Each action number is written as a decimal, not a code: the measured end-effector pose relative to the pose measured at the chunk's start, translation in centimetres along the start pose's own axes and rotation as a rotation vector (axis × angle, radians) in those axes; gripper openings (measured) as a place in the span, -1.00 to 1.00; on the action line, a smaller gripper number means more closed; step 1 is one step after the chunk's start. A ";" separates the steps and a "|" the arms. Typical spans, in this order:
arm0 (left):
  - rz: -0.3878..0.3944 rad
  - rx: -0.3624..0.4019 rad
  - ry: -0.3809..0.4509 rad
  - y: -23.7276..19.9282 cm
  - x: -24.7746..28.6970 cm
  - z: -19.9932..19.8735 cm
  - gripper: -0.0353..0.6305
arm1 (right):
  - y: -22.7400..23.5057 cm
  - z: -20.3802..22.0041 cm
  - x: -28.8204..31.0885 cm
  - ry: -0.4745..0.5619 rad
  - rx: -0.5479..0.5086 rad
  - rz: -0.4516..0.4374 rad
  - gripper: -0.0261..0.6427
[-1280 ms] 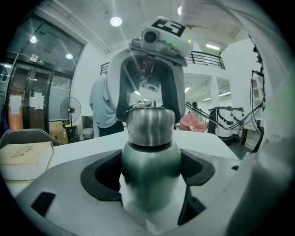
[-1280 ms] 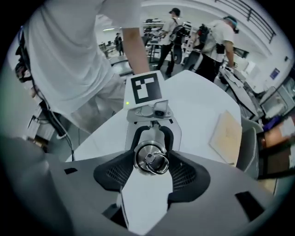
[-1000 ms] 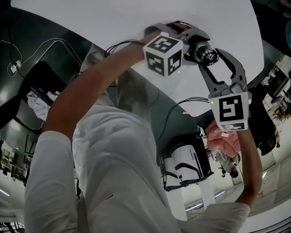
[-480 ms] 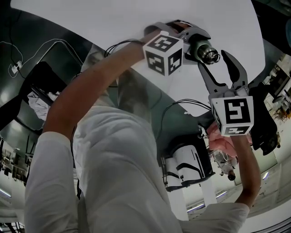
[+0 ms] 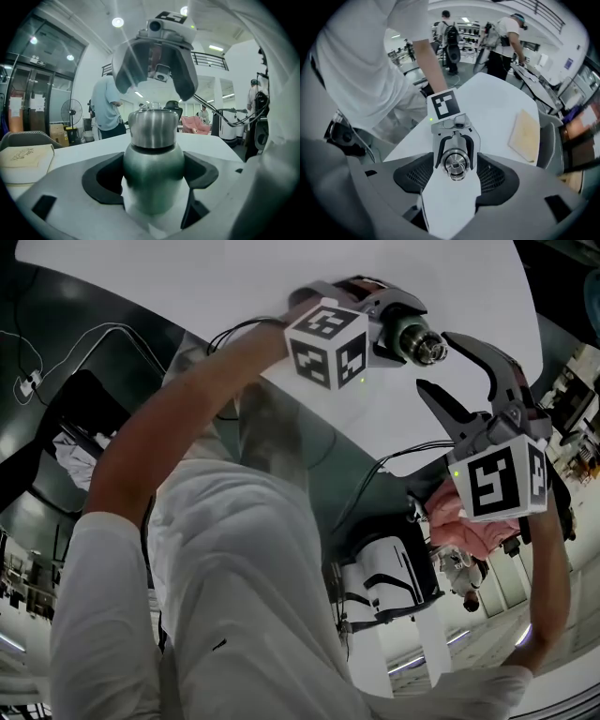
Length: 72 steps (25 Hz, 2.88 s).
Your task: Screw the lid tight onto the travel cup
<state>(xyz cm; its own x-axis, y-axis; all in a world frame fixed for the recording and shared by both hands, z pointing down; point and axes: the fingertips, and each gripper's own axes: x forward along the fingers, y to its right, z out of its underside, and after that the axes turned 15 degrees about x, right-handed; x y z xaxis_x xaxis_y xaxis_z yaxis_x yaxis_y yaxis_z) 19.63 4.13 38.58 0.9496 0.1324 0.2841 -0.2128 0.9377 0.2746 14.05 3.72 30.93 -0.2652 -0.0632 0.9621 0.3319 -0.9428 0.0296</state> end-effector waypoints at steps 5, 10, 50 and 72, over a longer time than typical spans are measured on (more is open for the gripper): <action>0.000 -0.001 0.004 0.0 0.0 -0.1 0.22 | -0.4 1.1 1.5 -0.081 -0.316 -0.061 -0.14; 0.000 0.001 0.003 0.0 -0.1 -0.1 0.22 | -0.1 2.0 2.7 -0.120 -0.438 -0.149 -0.26; 0.002 0.001 -0.003 -0.1 0.1 -0.2 0.22 | 0.4 0.4 1.2 0.073 0.345 0.117 -0.17; 0.004 0.001 0.001 0.0 0.0 -0.2 0.22 | -0.2 2.0 2.5 -0.119 -0.455 -0.149 -0.21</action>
<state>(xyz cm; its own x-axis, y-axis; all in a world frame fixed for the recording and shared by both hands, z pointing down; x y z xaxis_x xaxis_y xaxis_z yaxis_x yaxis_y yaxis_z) 19.72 4.16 38.36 0.9491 0.1360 0.2841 -0.2164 0.9370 0.2741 15.09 4.42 33.88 -0.1657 0.0963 0.9815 -0.1374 -0.9878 0.0738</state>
